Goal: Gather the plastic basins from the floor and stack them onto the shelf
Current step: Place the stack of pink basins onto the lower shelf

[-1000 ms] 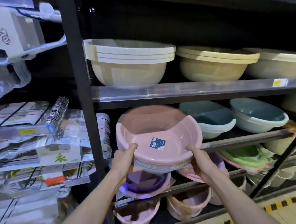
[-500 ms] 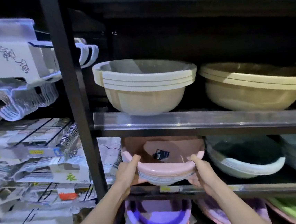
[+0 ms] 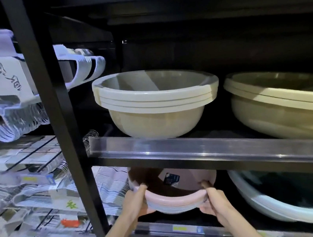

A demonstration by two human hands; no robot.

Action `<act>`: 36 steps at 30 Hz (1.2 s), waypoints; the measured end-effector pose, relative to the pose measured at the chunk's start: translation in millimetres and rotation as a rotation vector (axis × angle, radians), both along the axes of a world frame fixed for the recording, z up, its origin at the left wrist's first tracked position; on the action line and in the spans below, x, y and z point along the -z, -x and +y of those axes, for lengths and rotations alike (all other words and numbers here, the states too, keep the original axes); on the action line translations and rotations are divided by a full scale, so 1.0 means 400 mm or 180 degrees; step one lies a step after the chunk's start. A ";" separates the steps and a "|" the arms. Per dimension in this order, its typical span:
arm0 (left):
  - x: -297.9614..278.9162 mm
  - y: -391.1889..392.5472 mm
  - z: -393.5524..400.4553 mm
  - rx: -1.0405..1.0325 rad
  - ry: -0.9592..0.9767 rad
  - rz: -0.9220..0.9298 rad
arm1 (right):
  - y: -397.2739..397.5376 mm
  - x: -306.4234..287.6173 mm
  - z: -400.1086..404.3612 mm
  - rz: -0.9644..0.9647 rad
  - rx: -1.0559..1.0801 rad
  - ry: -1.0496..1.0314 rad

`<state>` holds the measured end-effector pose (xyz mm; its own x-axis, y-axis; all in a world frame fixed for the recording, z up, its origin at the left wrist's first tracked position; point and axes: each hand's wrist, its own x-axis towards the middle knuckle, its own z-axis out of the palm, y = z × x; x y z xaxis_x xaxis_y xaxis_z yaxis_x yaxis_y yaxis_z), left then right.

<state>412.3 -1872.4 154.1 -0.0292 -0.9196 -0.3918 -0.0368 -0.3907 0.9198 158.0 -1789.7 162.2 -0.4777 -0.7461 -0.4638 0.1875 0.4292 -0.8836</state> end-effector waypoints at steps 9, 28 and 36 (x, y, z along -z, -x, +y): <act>0.019 -0.010 -0.018 0.0069 -0.0148 0.0192 | -0.003 0.017 -0.003 -0.0006 0.0043 -0.0145; 0.084 -0.125 0.029 0.1234 0.1373 -0.1285 | 0.002 0.040 0.105 0.0914 -0.0717 0.0266; 0.094 -0.104 0.021 0.1006 0.1668 -0.1598 | -0.012 0.074 0.082 0.1659 -0.0372 0.0146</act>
<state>454.1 -1863.8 116.7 -0.2542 -0.9656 0.0544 -0.5331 0.1869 0.8251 162.7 -1756.8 132.8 -0.5486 -0.8220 -0.1529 -0.3278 0.3797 -0.8651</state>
